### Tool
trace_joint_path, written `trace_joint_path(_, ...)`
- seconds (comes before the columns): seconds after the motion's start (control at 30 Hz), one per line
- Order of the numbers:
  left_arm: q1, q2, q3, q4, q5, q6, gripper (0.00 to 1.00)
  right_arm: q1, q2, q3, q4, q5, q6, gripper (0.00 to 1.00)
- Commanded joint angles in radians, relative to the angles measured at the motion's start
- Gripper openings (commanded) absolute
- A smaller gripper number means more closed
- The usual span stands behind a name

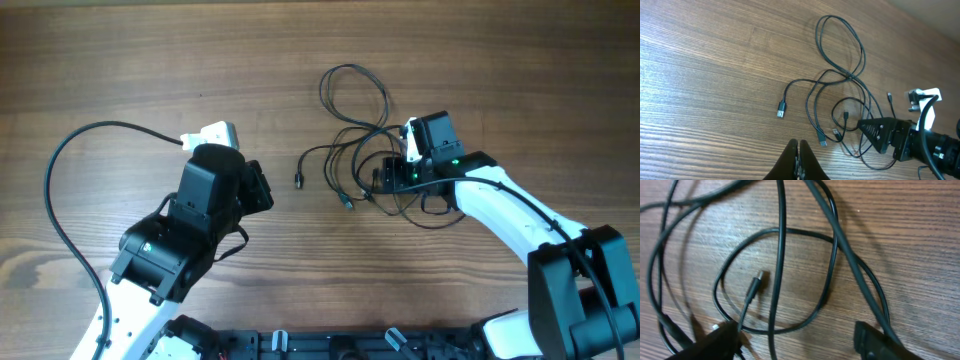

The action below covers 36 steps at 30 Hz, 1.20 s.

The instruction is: Untangle cables

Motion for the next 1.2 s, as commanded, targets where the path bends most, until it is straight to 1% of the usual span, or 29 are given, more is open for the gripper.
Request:
trace_joint_path(0.0,0.002,-0.001,0.009,0.000,0.012,-0.010,0.04,0.002,0.018,-0.003,-0.011,0.031,-0.026,0.97)
trace_joint_path(0.03,0.002,-0.001,0.009,0.000,0.012,-0.010,0.04,0.002,0.018,-0.003,-0.014,0.029,-0.027,1.00)
trace_joint_path(0.17,0.002,-0.001,0.009,0.000,0.012,-0.010,0.04,0.003,0.018,-0.003,-0.013,0.027,-0.030,0.99)
trace_joint_path(0.23,0.002,-0.001,0.009,0.000,0.013,-0.010,0.04,0.003,0.018,-0.003,-0.005,0.006,-0.030,0.91)
trace_joint_path(0.27,0.002,-0.001,0.009,0.000,0.016,-0.010,0.04,0.003,0.018,-0.003,0.000,-0.016,-0.029,0.81)
trace_joint_path(0.33,0.002,-0.001,0.009,0.000,0.020,-0.010,0.04,0.003,0.018,-0.003,0.014,-0.073,-0.029,0.71)
trace_joint_path(0.37,0.002,-0.001,0.009,0.000,0.019,-0.010,0.04,0.003,0.018,-0.003,0.020,-0.090,-0.029,0.69)
trace_joint_path(0.53,0.002,-0.001,0.009,-0.007,0.020,-0.010,0.04,0.003,0.020,-0.003,0.016,-0.114,-0.027,0.69)
trace_joint_path(0.63,0.002,-0.001,0.009,-0.019,0.019,-0.009,0.04,0.003,0.026,-0.014,0.013,-0.113,-0.027,0.67)
trace_joint_path(0.8,0.002,-0.001,0.009,-0.029,0.019,-0.009,0.04,0.003,0.027,-0.070,0.069,-0.101,-0.031,0.66)
trace_joint_path(0.87,0.002,-0.001,0.009,-0.029,0.019,-0.007,0.04,0.003,0.027,-0.075,0.093,-0.094,-0.031,0.64)
trace_joint_path(0.97,0.002,-0.001,0.009,-0.029,0.019,-0.002,0.04,0.003,0.027,-0.076,0.127,-0.095,-0.030,0.63)
trace_joint_path(1.03,0.002,-0.001,0.009,-0.027,0.019,-0.002,0.04,0.003,0.027,-0.076,0.144,-0.095,-0.030,0.61)
trace_joint_path(1.13,0.002,-0.001,0.009,-0.023,0.019,-0.002,0.04,0.003,0.031,-0.076,0.160,-0.094,-0.029,0.53)
trace_joint_path(1.17,0.002,-0.001,0.009,-0.019,0.019,-0.002,0.04,0.003,0.035,-0.077,0.167,-0.095,-0.029,0.52)
